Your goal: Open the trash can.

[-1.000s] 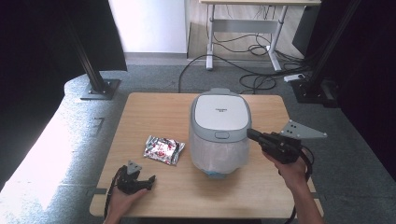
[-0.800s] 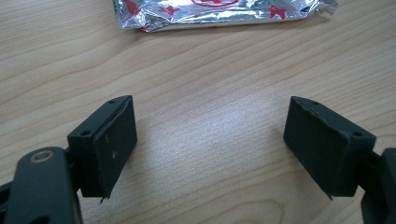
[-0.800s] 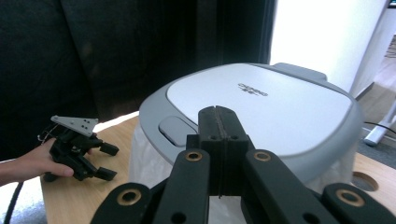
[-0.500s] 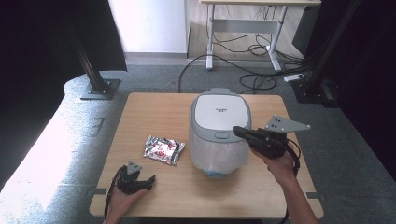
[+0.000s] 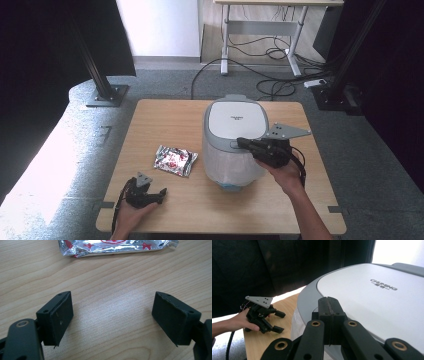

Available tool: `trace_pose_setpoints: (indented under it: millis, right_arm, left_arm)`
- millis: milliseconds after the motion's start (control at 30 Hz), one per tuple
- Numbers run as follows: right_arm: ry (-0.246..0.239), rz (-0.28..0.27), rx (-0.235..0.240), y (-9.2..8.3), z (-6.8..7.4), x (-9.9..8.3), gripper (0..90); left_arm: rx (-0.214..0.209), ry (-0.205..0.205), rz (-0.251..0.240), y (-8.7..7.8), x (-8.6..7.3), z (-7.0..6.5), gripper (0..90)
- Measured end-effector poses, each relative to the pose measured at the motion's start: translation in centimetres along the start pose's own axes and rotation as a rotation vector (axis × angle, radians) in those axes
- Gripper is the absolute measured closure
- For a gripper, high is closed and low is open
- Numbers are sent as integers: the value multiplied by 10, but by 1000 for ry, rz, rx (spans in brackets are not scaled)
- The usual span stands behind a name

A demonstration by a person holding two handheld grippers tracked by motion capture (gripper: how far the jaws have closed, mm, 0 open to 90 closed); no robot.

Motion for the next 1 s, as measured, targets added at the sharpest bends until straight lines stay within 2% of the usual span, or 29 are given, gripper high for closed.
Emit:
trace_pose_setpoints:
  millis: [233,567,767,900,1000]
  right_arm:
    - [20,-8,14,2,0,-1,898]
    - [11,-13,13,1,2,-4,899]
    - [22,-12,22,-1,2,-5,899]
    - [11,-20,2,-4,-1,-4,898]
    - [33,-51,-14,-12,-8,-4,897]
  left_arm:
    - [0,0,0,0,0,0,173]
    - [-1,1,0,0,0,-1,173]
    - [-2,1,0,0,0,-1,173]
    - [-3,2,0,0,0,-1,171]
    - [-3,2,1,0,0,-1,171]
Point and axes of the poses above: each handheld gripper's, and its own axes: y roughly forward along the jaws, x roughly out of its top, z roughly to its left, the point moved 8 cm from there along y, roughly forward along the jaws, and after that the axes turned 12 degrees about -x, right-handed, at the moved point
